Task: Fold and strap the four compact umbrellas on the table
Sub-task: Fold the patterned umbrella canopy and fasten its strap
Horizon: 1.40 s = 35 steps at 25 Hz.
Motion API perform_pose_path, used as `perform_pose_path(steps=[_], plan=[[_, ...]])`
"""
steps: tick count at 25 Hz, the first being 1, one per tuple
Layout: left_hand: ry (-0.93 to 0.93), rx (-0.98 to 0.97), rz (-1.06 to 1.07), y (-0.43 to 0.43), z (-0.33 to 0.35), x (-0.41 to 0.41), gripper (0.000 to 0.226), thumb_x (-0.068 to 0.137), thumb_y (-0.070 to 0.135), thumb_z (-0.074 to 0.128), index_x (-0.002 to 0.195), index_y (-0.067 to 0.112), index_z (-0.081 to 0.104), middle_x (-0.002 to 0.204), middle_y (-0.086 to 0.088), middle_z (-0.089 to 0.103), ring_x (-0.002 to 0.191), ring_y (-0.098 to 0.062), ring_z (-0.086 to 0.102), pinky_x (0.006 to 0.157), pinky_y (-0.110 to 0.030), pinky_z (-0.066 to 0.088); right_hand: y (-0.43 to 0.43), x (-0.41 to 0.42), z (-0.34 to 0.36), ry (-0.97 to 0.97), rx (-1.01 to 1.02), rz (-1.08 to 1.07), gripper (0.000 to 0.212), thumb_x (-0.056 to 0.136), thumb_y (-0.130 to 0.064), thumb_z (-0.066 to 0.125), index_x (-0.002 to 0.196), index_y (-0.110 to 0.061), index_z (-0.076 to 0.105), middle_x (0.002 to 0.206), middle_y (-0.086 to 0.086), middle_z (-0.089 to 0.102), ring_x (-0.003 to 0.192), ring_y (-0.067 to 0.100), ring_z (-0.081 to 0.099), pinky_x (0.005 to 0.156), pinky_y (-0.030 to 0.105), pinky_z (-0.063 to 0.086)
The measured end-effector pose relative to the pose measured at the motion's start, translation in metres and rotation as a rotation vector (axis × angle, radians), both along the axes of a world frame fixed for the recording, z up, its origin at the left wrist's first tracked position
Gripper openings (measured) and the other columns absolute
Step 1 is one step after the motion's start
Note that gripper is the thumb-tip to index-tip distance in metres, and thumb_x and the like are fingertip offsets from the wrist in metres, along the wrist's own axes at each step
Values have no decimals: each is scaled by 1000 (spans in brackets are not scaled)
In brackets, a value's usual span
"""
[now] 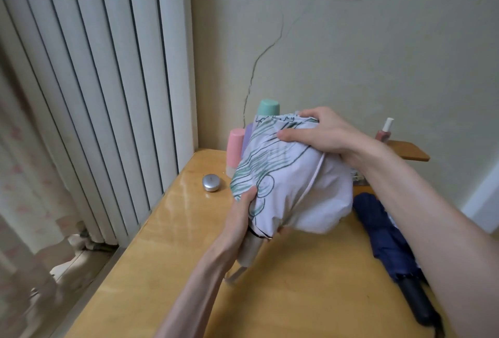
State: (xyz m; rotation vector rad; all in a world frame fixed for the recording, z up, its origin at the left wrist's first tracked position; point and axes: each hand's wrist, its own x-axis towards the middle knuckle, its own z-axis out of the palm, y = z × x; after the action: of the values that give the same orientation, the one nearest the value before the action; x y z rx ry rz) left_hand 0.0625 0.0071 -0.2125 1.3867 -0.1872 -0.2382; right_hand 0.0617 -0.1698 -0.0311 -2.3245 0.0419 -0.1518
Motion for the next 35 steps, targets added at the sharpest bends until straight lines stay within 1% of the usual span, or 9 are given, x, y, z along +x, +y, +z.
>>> perform_pose_path(steps=[3, 5, 8, 11, 16, 19, 25, 30, 35], plan=[[-167, 133, 244, 4, 2, 0, 118, 83, 67, 74, 168, 37, -2, 172, 17, 20, 156, -10, 31, 128, -40, 28, 6, 9, 7, -88, -188, -119, 50, 79, -46, 88, 120, -23, 69, 126, -2, 68, 116, 20, 64, 96, 30, 48], [-538, 231, 463, 5, 11, -6, 110, 91, 49, 77, 168, 30, 2, 174, 14, 5, 162, -7, 10, 128, -23, 17, 10, 12, 10, -117, -328, -184, 33, 80, -44, 83, 98, -22, 66, 117, 6, 71, 111, 28, 64, 83, 30, 44], [-749, 289, 206, -13, 21, -17, 118, 82, 50, 88, 169, 30, 12, 174, 13, 19, 161, -5, 17, 129, -30, 25, 21, 16, 6, -117, -320, -236, 33, 81, -42, 79, 96, -14, 69, 108, 10, 71, 106, 32, 64, 75, 30, 40], [-590, 277, 121, -20, 6, -14, 124, 70, 41, 99, 167, 32, 22, 163, 24, 41, 150, 2, 39, 120, -27, 39, 32, 15, 6, -86, -223, -240, 31, 81, -42, 79, 91, -14, 67, 98, 6, 69, 97, 30, 64, 68, 31, 39], [-135, 78, -32, -11, -1, -13, 49, 71, 10, 96, 111, 8, 67, 96, -12, 76, 78, -23, 75, 69, -42, 65, 45, 21, -1, -119, -191, -176, 35, 80, -45, 80, 74, -19, 57, 72, -3, 54, 74, 23, 52, 58, 31, 38], [-50, -18, 11, -5, 0, -11, 51, 66, 22, 93, 105, 3, 67, 82, -6, 69, 64, -19, 65, 55, -29, 53, 37, 17, -6, -244, 78, 22, 36, 86, -50, 82, 107, -22, 77, 108, -7, 73, 101, 10, 68, 97, 33, 56], [68, -225, 106, 12, 0, -1, 56, 71, 46, 90, 105, 9, 66, 77, 0, 66, 58, -14, 57, 48, -27, 52, -25, -45, -54, -151, 51, 413, 97, 76, -37, 93, 155, -53, 39, 155, -24, 47, 147, -8, 36, 119, 23, 33], [117, -196, 119, 8, 2, -2, 61, 72, 57, 78, 112, 13, 66, 75, -1, 63, 60, -17, 54, 46, -29, 48, -21, -32, -118, -396, 189, 235, 54, 81, 0, 84, 130, -15, 70, 116, -15, 75, 110, -1, 68, 93, 19, 50], [148, -193, 161, 5, -6, -1, 57, 74, 34, 93, 121, 10, 71, 93, -1, 77, 69, -15, 68, 53, -31, 54, -11, -29, -144, -695, 127, -266, 47, 72, 15, 69, 96, -25, 76, 87, -8, 73, 77, 2, 62, 67, 17, 47]])
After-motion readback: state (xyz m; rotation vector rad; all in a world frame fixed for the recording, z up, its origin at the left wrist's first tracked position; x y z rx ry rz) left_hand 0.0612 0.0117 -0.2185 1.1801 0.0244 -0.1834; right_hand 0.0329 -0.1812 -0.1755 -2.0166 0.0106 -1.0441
